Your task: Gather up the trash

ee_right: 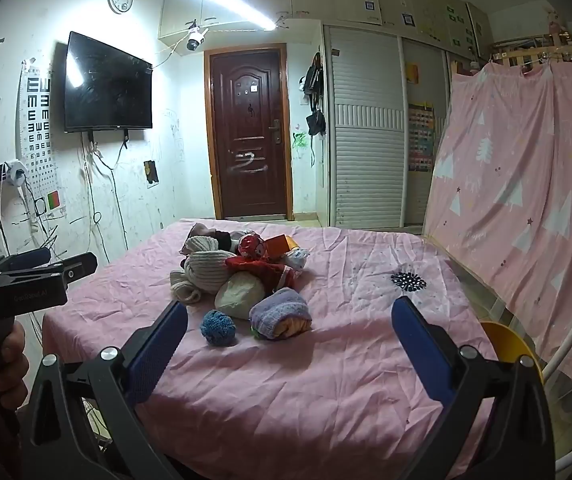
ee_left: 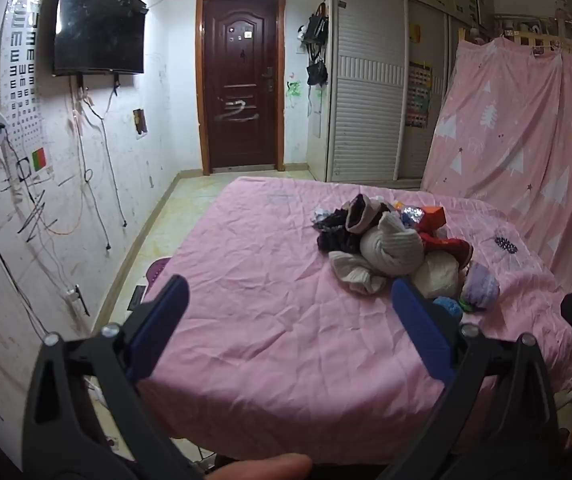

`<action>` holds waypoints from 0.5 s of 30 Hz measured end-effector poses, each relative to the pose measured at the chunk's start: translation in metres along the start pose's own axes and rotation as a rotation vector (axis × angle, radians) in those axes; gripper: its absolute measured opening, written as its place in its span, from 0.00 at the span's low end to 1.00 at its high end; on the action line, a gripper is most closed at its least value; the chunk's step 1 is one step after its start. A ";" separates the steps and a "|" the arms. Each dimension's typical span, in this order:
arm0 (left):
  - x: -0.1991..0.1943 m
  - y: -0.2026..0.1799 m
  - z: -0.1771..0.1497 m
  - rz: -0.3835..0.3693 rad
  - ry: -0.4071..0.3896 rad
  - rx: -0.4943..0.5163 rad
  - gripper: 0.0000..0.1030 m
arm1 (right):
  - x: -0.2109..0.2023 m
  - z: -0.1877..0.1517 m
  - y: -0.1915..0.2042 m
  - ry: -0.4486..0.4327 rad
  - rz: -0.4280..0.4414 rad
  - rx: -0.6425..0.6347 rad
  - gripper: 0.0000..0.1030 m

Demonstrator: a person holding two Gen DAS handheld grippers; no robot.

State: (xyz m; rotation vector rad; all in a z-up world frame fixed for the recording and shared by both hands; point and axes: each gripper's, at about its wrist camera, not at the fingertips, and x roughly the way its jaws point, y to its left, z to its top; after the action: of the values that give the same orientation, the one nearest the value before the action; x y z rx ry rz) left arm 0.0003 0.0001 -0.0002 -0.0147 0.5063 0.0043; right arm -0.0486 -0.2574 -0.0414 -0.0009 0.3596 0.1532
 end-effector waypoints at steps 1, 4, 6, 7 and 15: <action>0.000 0.000 0.000 0.001 0.000 0.001 0.95 | 0.000 0.000 0.000 -0.001 0.001 0.001 0.92; 0.000 0.000 0.000 0.000 0.000 0.000 0.95 | 0.001 0.000 0.000 -0.001 0.002 0.000 0.92; 0.000 0.000 0.000 0.001 0.000 0.001 0.95 | 0.001 0.000 -0.001 0.000 0.003 0.001 0.92; 0.000 0.000 0.000 0.001 0.000 0.000 0.95 | 0.001 -0.001 -0.001 -0.001 0.003 0.001 0.92; 0.000 0.000 0.000 0.001 -0.001 0.001 0.95 | 0.002 -0.002 0.000 -0.001 0.002 -0.002 0.92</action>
State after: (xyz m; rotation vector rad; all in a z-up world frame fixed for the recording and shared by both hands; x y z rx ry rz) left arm 0.0003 0.0000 -0.0001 -0.0137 0.5057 0.0049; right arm -0.0478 -0.2577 -0.0443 -0.0022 0.3586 0.1554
